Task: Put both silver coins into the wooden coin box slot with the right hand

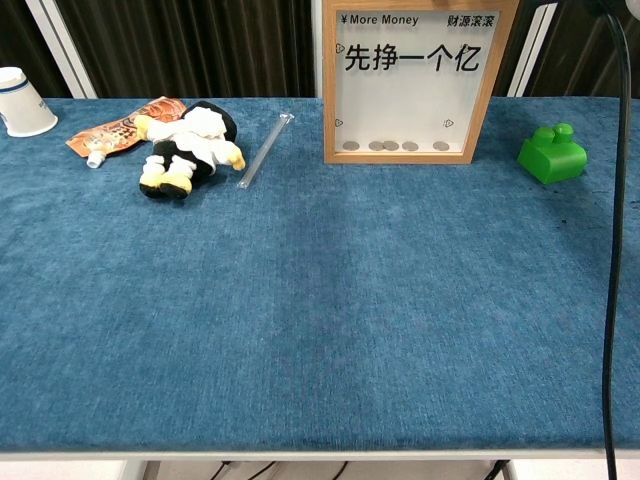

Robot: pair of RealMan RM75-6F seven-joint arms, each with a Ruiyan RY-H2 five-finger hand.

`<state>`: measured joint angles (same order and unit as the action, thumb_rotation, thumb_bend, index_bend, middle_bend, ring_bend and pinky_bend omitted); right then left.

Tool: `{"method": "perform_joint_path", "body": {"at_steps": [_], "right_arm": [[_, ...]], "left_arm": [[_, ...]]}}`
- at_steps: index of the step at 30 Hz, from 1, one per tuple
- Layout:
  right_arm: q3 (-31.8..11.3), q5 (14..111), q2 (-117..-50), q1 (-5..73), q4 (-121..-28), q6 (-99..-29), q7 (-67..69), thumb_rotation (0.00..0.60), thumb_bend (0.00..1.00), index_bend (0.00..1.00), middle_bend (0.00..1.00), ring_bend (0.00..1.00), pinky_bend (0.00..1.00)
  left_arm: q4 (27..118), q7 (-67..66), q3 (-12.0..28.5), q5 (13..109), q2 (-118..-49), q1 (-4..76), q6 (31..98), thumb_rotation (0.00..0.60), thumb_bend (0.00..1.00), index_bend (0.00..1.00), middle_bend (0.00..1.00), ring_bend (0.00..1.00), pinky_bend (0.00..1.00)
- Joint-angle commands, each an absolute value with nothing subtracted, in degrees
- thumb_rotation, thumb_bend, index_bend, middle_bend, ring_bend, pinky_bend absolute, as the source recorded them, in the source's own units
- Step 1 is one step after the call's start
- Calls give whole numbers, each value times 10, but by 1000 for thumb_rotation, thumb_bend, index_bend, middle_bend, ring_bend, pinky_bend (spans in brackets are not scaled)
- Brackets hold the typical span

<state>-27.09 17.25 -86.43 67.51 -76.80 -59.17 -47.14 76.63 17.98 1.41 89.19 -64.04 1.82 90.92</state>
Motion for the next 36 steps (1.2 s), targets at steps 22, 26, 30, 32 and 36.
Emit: {"method": "perform_joint_path", "body": {"at_steps": [22, 26, 30, 32, 36], "right_arm": [[-215, 408, -741, 555, -950, -682, -332, 600, 327, 0, 0, 0, 0], [-98, 620, -677, 432, -1010, -810, -295, 600, 321, 0, 0, 0, 0], [8, 737, -671, 310, -975, -914, -240, 600, 307, 0, 0, 0, 0], [47, 759, -685, 255, -935, -940, -198, 600, 296, 0, 0, 0, 0], [88, 768, -723, 179, -858, -951, -139, 600, 273, 0, 0, 0, 0]], "left_arm": [[769, 174, 17, 889, -640, 17, 912, 600, 69, 54, 0, 0, 0], [772, 166, 20, 889, -640, 16, 918, 600, 68, 54, 0, 0, 0], [781, 142, 22, 891, -639, 16, 923, 600, 68, 54, 0, 0, 0], [788, 127, 24, 891, -638, 16, 925, 600, 68, 54, 0, 0, 0], [803, 96, 23, 894, -633, 19, 922, 600, 69, 54, 0, 0, 0]]}}
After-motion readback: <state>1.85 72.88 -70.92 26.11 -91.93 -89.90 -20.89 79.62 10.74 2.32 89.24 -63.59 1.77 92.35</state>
